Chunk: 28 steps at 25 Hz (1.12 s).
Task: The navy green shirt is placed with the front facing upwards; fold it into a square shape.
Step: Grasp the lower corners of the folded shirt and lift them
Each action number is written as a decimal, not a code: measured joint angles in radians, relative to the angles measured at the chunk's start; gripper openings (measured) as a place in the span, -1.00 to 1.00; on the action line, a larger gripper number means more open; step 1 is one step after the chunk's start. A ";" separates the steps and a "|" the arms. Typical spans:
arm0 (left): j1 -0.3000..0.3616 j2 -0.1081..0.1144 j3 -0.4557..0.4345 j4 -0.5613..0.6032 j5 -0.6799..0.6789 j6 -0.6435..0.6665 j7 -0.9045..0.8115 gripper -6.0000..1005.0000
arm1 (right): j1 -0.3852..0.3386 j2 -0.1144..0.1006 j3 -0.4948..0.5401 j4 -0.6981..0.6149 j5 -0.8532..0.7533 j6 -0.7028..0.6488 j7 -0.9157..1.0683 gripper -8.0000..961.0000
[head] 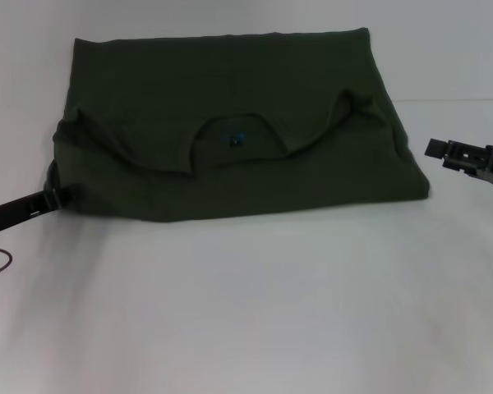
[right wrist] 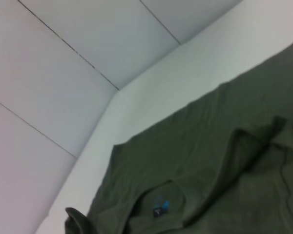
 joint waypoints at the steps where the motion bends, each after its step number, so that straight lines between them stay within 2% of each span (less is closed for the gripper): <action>1: 0.000 0.001 0.000 0.006 0.000 0.007 -0.001 -0.45 | 0.004 -0.007 0.000 -0.001 -0.021 -0.002 0.017 0.41; 7: -0.012 0.014 0.001 0.026 0.001 0.044 -0.030 -0.88 | 0.060 -0.077 0.001 -0.010 -0.219 -0.030 0.173 0.41; 8: -0.015 0.017 0.002 0.028 0.002 0.047 -0.039 -0.88 | 0.070 -0.086 0.002 -0.014 -0.252 -0.033 0.195 0.41; 10: -0.024 0.023 0.002 0.030 0.005 0.053 -0.055 -0.89 | 0.094 -0.096 0.005 -0.038 -0.329 -0.037 0.252 0.41; 12: -0.032 0.028 0.002 0.031 0.014 0.056 -0.077 -0.89 | 0.117 -0.096 0.002 -0.074 -0.406 -0.036 0.314 0.41; 17: -0.064 0.037 0.003 0.034 0.056 0.063 -0.143 -0.91 | 0.217 -0.068 -0.001 -0.097 -0.616 0.020 0.447 0.41; 21: -0.083 0.039 0.003 0.035 0.072 0.065 -0.172 -0.91 | 0.279 -0.029 -0.008 -0.082 -0.737 0.109 0.491 0.41; 24: -0.088 0.040 0.003 0.036 0.073 0.065 -0.176 -0.91 | 0.302 -0.001 -0.026 -0.076 -0.778 0.166 0.492 0.41; 28: -0.089 0.040 0.003 0.036 0.070 0.061 -0.176 -0.91 | 0.309 0.026 -0.061 -0.069 -0.783 0.233 0.489 0.41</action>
